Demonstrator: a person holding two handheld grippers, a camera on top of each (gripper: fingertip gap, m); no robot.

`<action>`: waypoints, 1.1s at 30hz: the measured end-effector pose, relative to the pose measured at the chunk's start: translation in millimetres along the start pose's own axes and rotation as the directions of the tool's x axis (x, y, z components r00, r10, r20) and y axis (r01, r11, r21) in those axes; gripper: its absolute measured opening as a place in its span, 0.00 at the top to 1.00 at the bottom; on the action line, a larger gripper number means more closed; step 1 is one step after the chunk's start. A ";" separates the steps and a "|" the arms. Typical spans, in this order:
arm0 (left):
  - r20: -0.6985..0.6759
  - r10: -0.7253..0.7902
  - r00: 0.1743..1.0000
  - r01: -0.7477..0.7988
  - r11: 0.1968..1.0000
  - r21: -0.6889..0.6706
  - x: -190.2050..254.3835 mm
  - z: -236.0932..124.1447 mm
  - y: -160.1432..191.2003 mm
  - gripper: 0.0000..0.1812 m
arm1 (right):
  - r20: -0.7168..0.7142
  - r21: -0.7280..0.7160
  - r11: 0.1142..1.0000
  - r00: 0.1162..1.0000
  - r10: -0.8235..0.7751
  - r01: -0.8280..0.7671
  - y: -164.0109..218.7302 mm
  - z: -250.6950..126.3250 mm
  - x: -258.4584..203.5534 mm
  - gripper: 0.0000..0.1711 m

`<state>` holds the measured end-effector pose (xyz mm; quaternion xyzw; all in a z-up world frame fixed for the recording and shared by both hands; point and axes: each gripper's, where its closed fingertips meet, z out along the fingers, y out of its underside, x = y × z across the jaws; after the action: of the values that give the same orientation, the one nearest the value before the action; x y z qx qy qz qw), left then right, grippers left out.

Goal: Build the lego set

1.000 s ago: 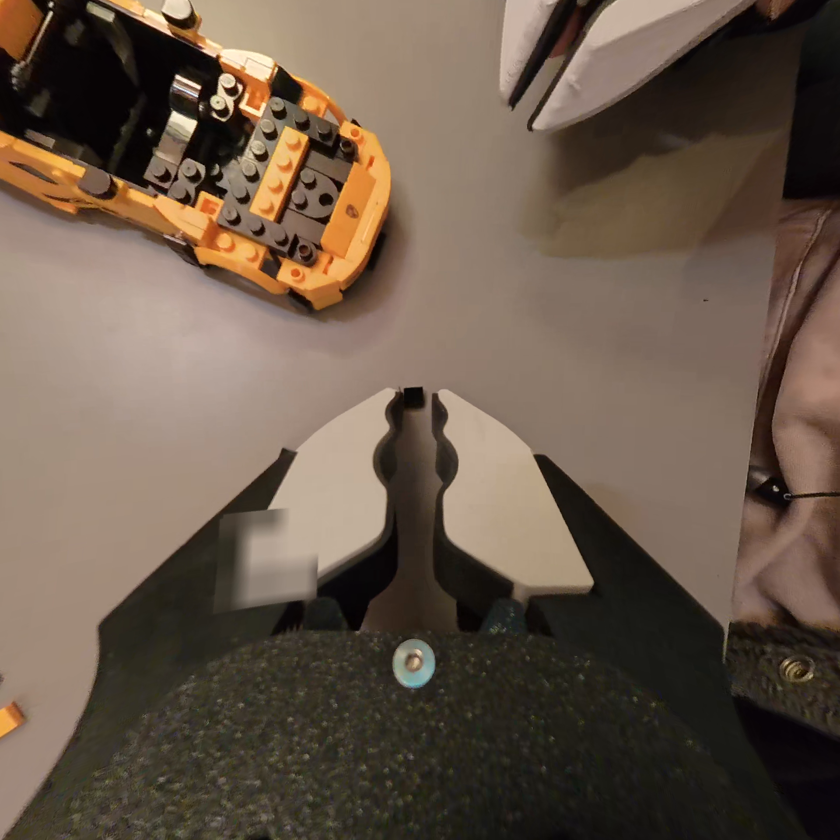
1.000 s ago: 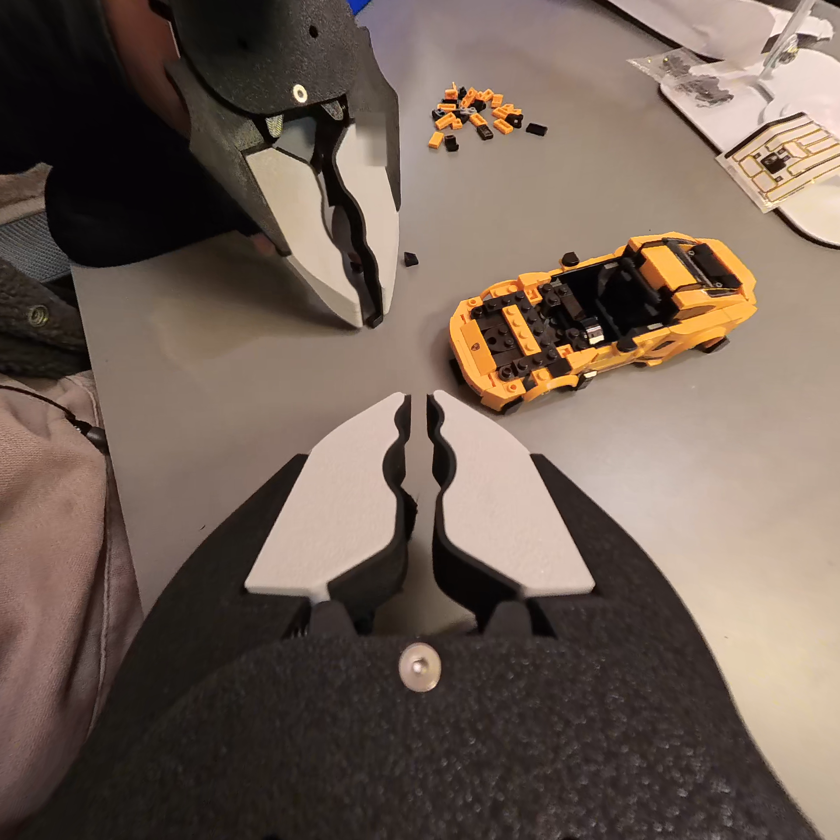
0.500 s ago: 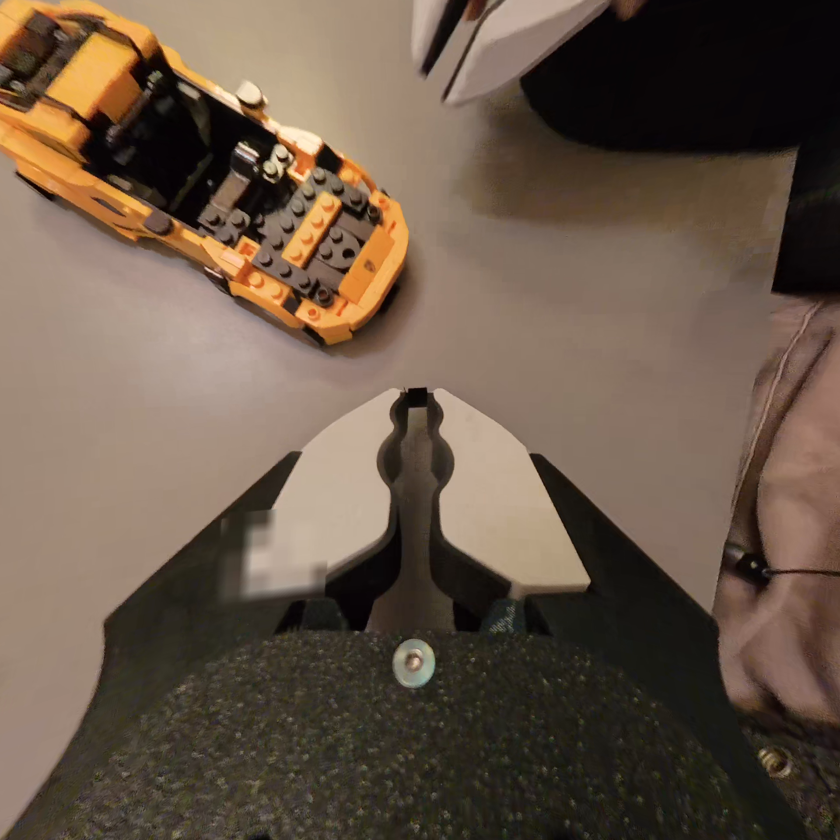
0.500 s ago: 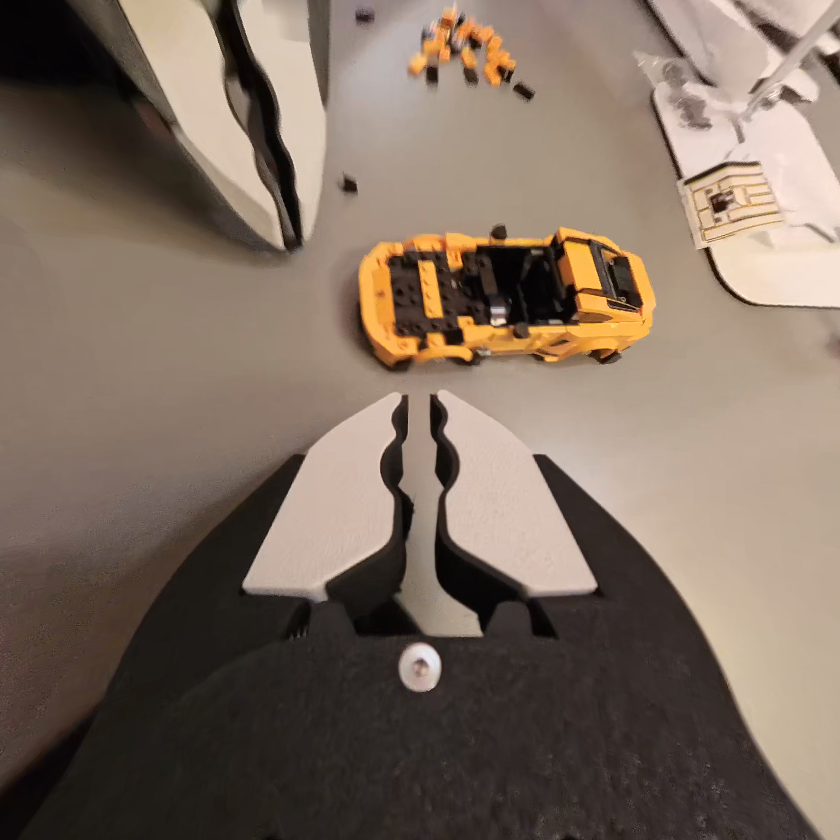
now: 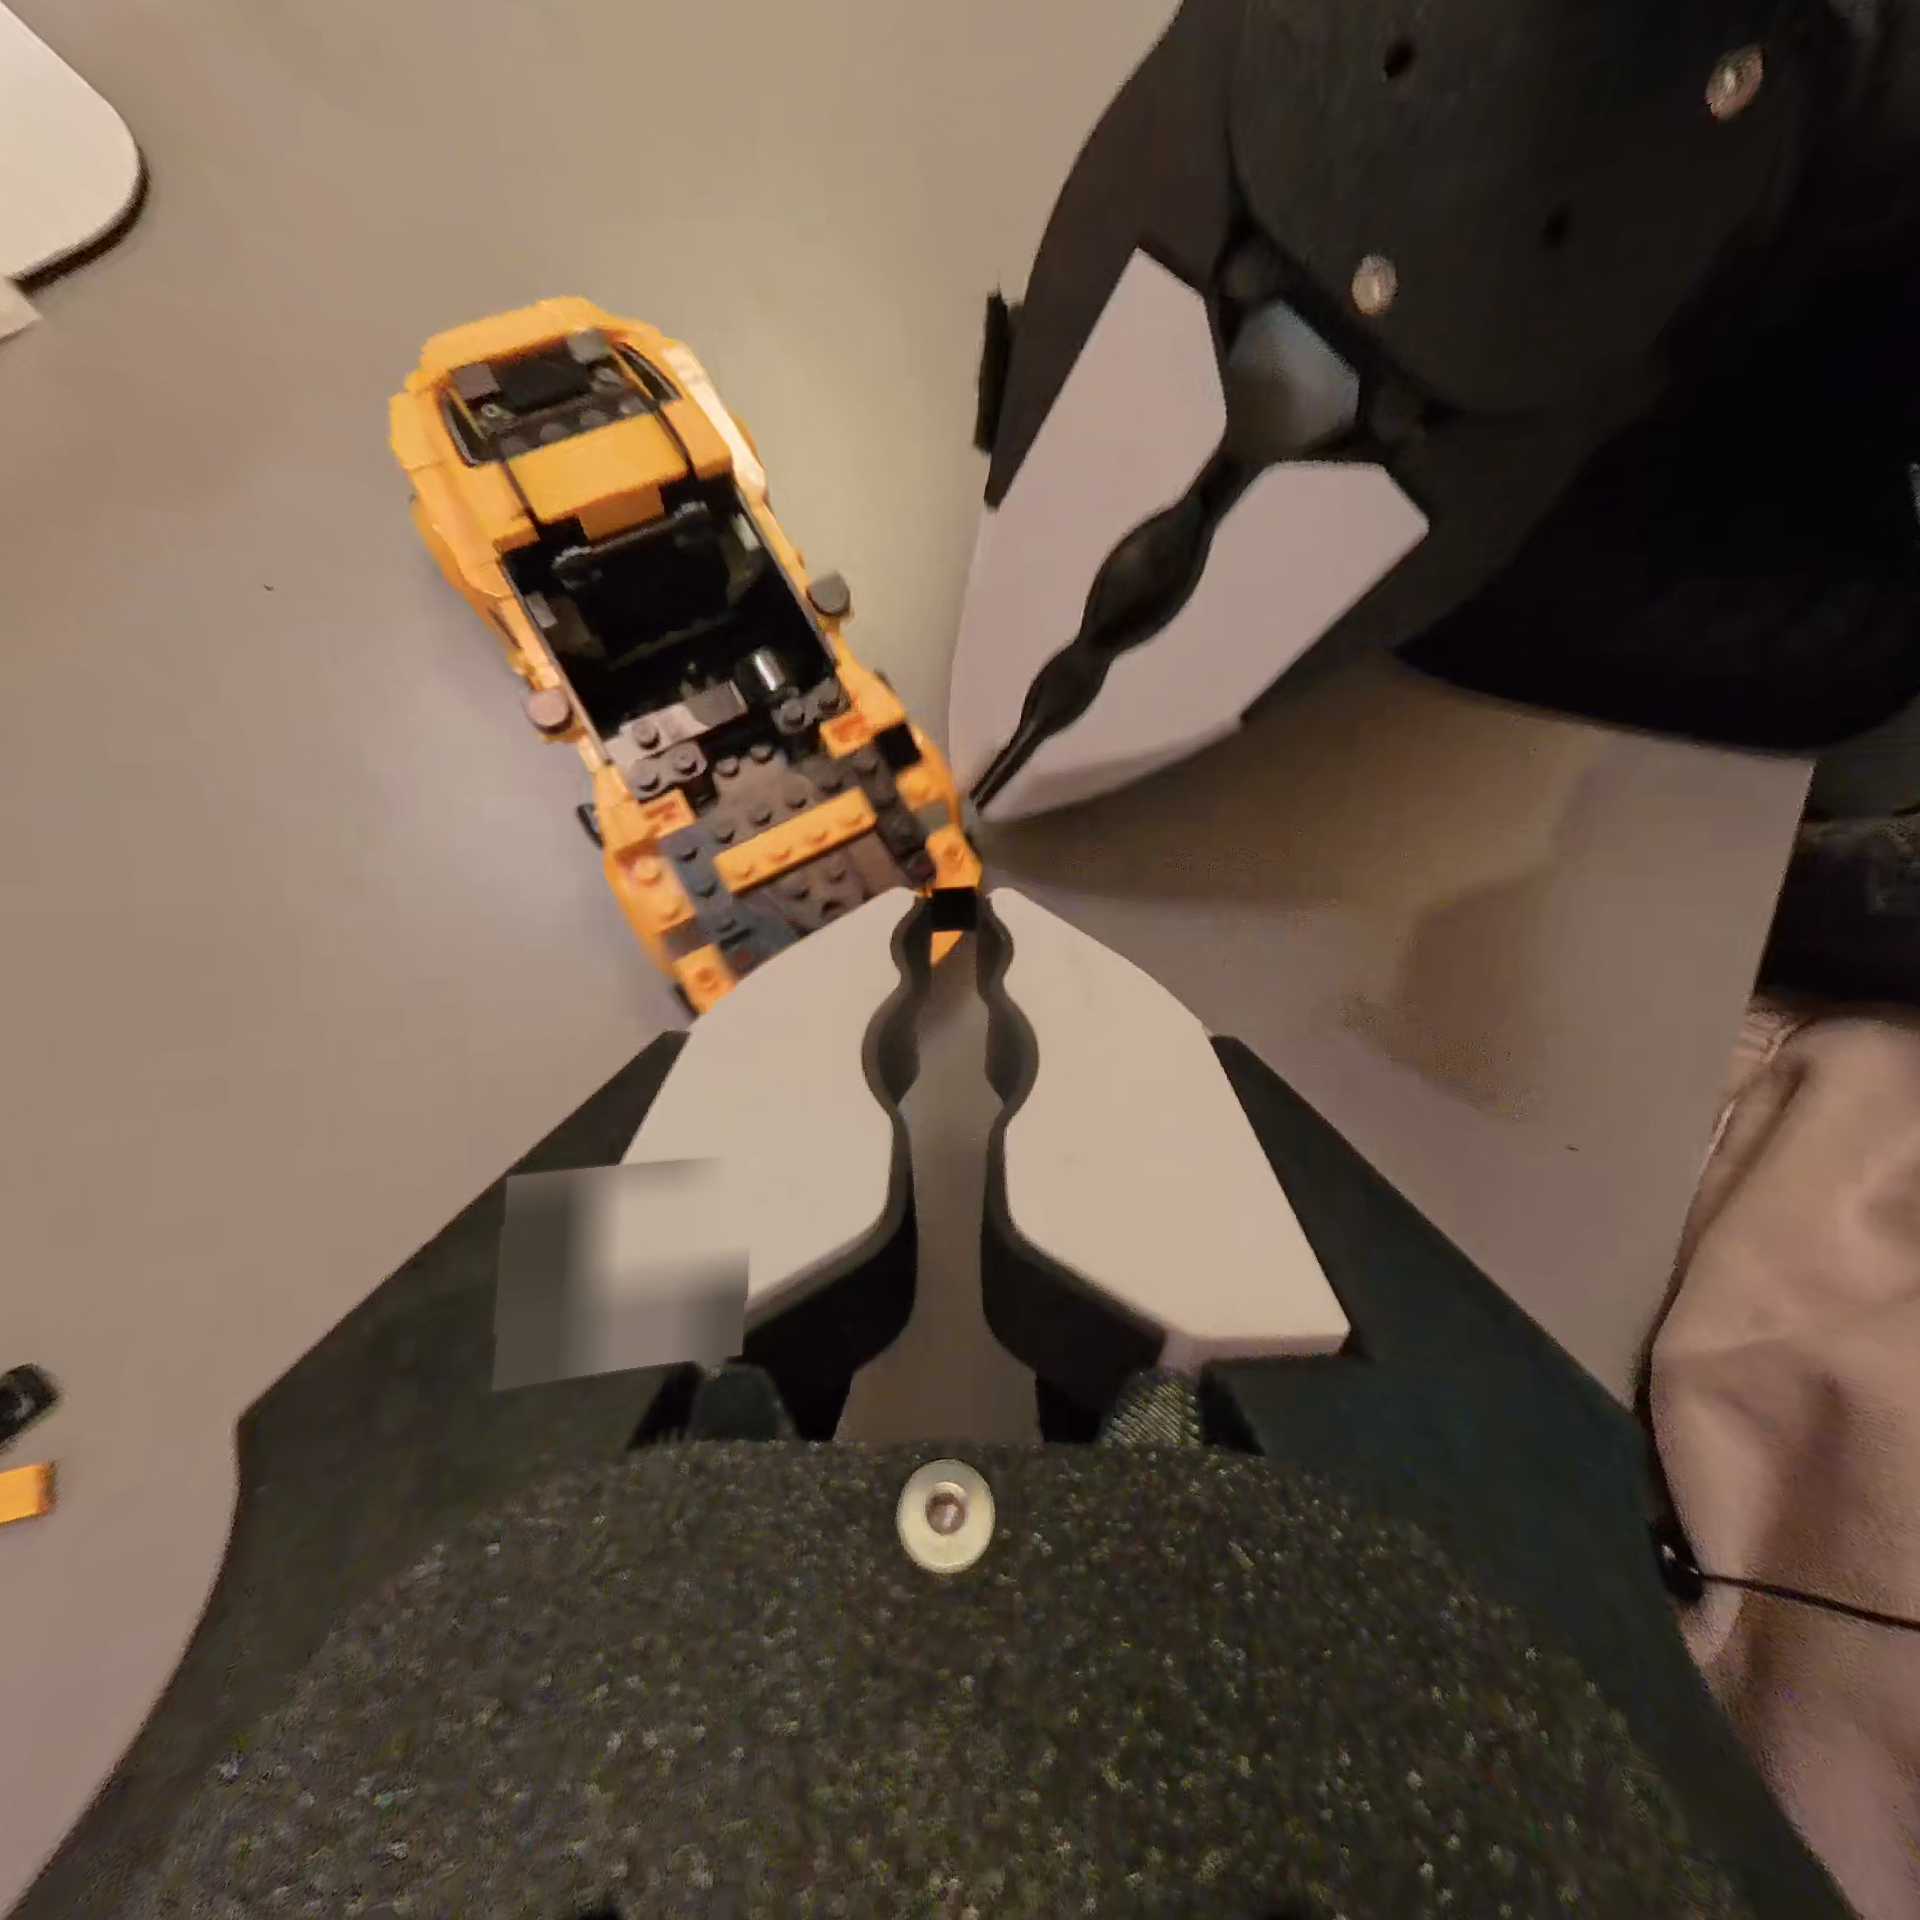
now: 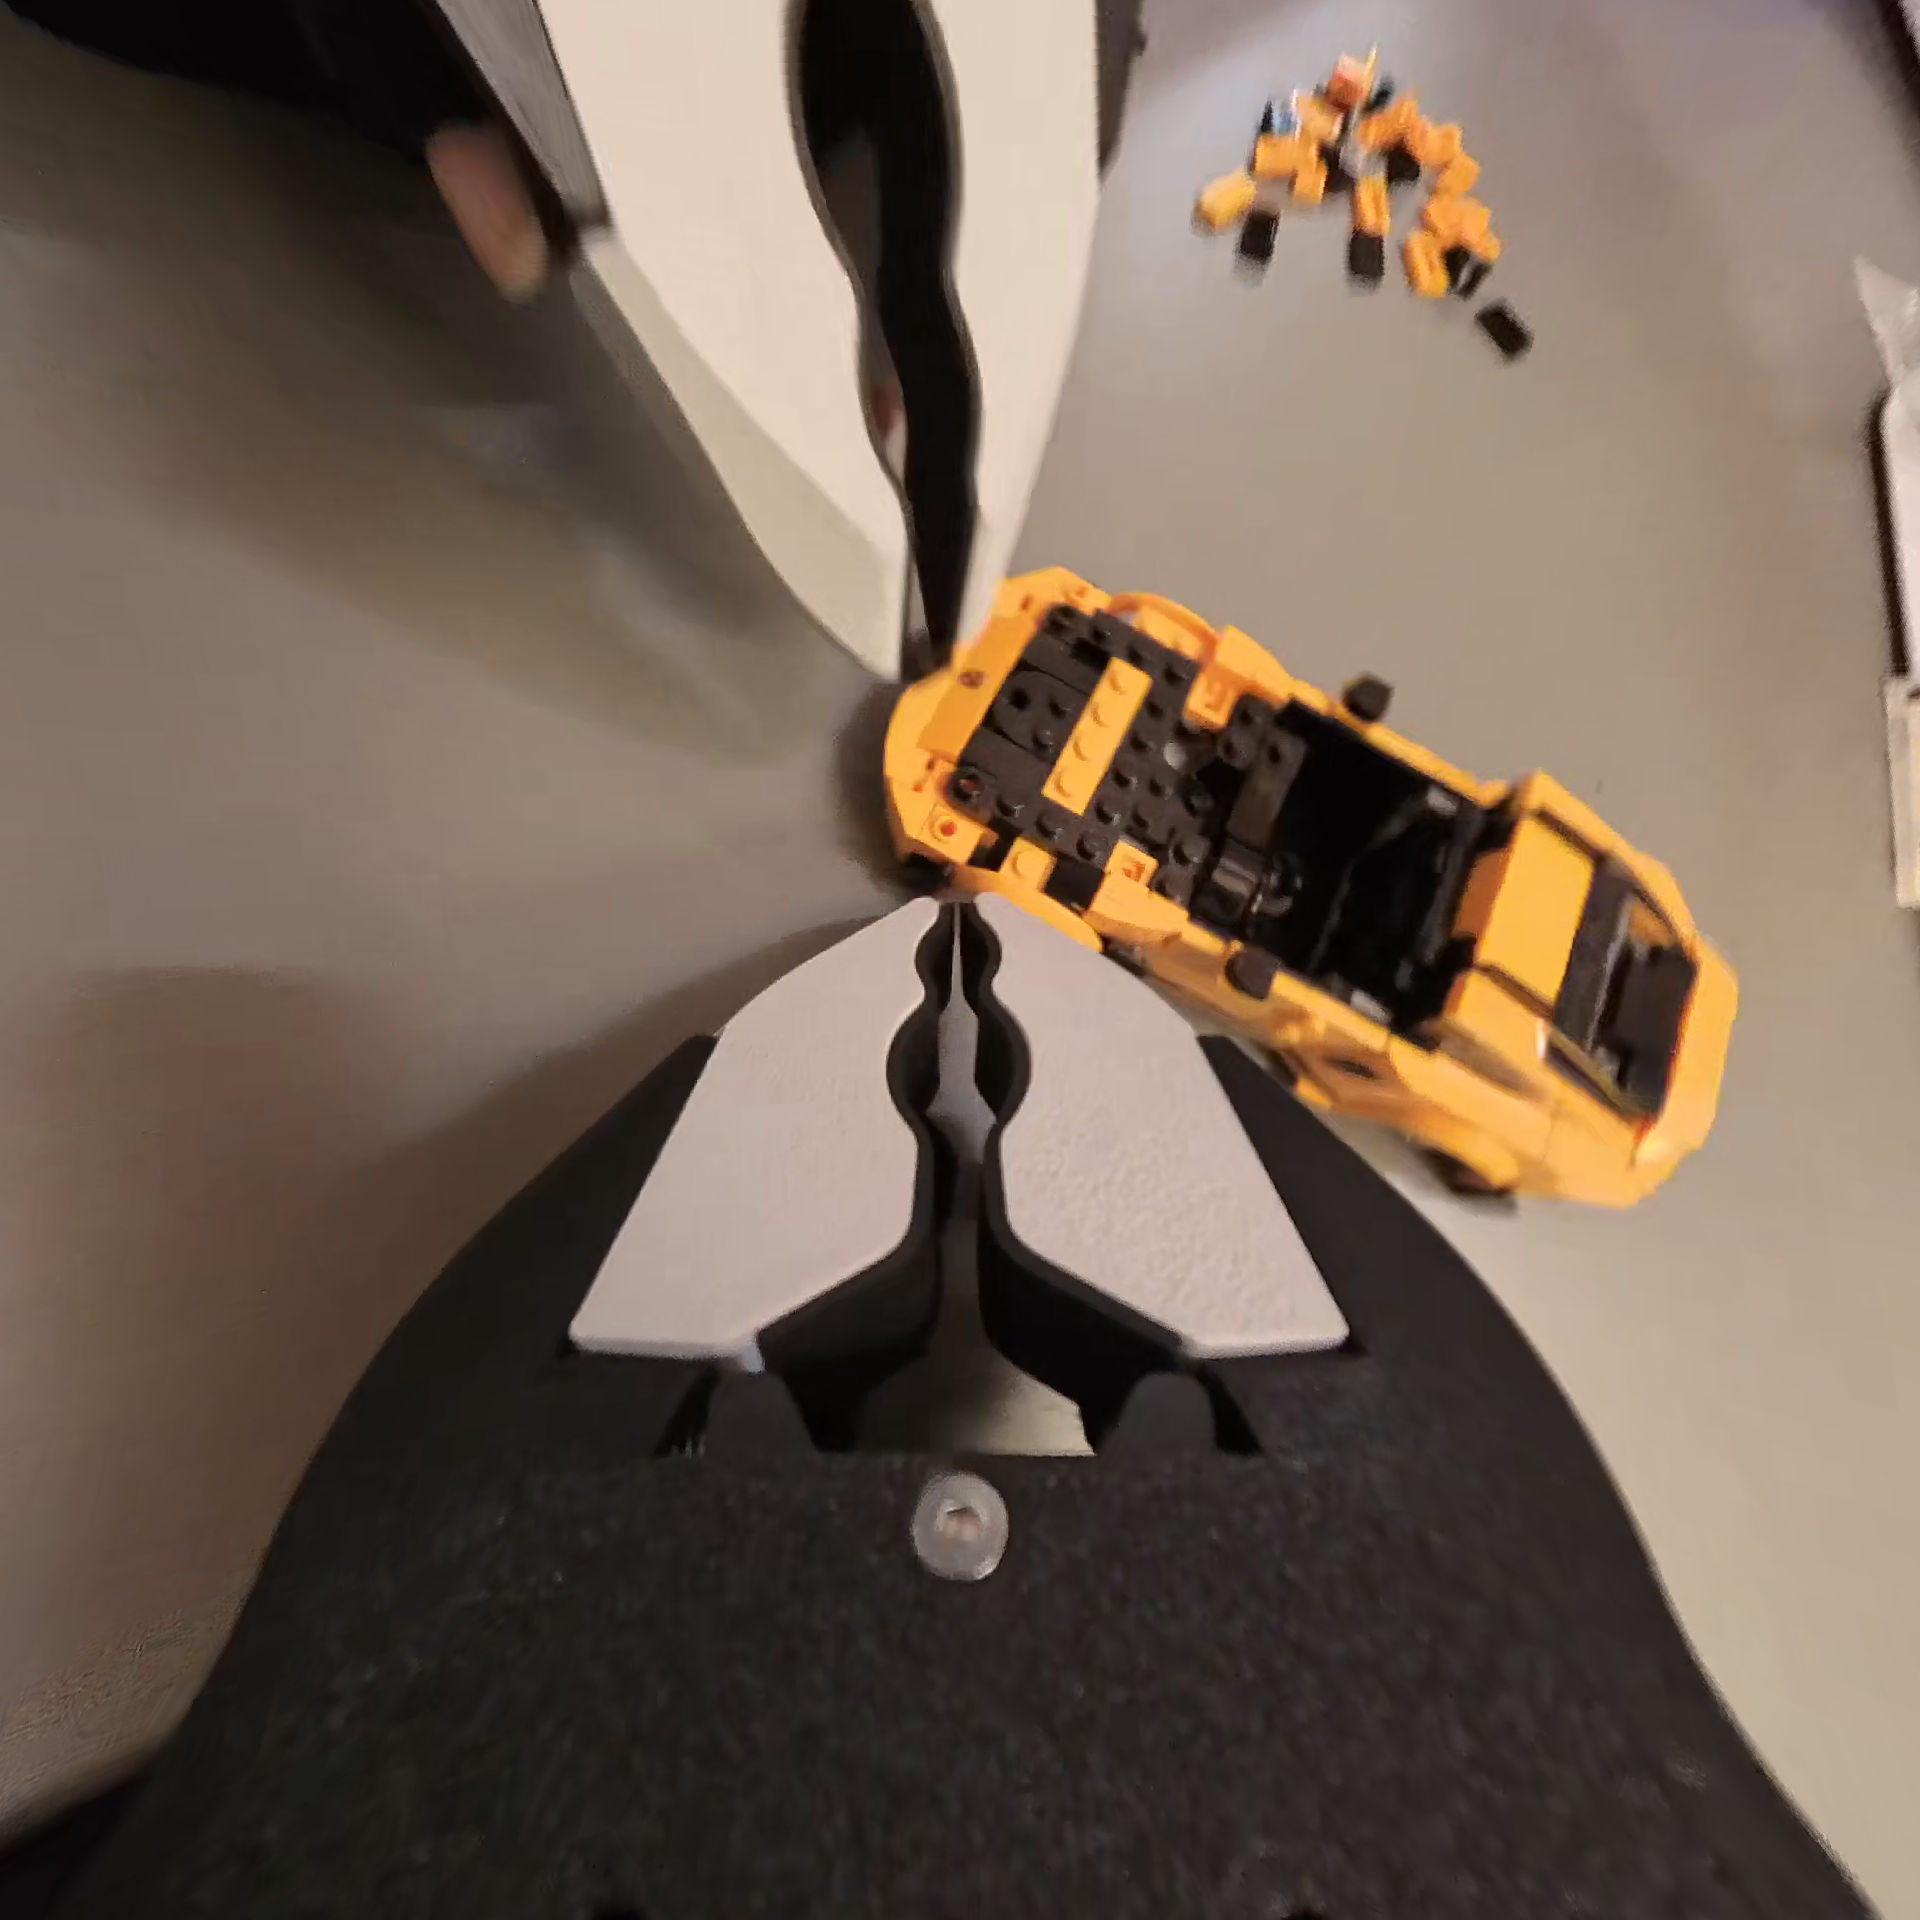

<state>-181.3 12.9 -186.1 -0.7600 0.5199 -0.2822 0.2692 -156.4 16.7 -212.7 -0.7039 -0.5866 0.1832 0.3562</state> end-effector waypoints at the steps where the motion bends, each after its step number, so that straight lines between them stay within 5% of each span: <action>1: 0.016 0.001 1.000 -0.001 1.000 -0.001 -2.9 0.2 -1.1 0.96 | -0.009 0.028 1.000 1.000 -0.003 0.004 -9.1 5.9 0.0 0.99; 5: 0.085 -0.001 0.996 0.002 1.000 -0.013 -18.7 -0.4 -1.7 0.96 | -0.004 0.123 0.992 1.000 -0.021 0.021 -32.8 21.8 2.6 0.95; 7: 0.092 -0.008 0.996 0.010 1.000 -0.014 -22.6 -0.9 -1.8 0.96 | 0.073 0.155 0.988 0.997 -0.017 0.005 -31.7 8.9 2.5 0.98; 10: 0.094 -0.008 0.995 0.011 1.000 -0.028 -24.2 2.0 -1.4 0.96 | -0.031 0.214 0.977 0.999 -0.013 0.019 -25.8 -24.8 42.9 0.96; 16: 0.089 0.009 0.996 -0.001 0.996 -0.091 -23.8 7.6 -2.8 0.96 | -0.005 0.066 0.997 0.999 -0.038 0.038 21.8 -29.4 106.8 0.51; 20: 0.059 -0.030 0.998 0.036 0.993 -0.112 -19.3 5.7 -4.1 0.96 | 0.208 0.011 0.994 0.972 -0.111 0.112 21.8 -0.7 105.8 0.37; 25: 0.082 -0.044 0.996 0.054 0.991 -0.125 -23.0 4.1 -4.2 0.96 | 0.306 0.027 0.986 0.938 -0.163 0.163 15.6 17.4 98.5 0.50; 33: 0.061 -0.035 0.997 0.039 0.997 -0.061 -29.3 -0.5 1.4 0.96 | 0.079 -0.119 0.991 0.994 0.073 -0.064 24.6 3.5 74.6 0.51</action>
<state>-191.4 40.0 -191.1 -0.7858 0.5058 -0.2478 0.2556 -123.4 87.6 -220.8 -0.7349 -0.5861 0.1900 0.2834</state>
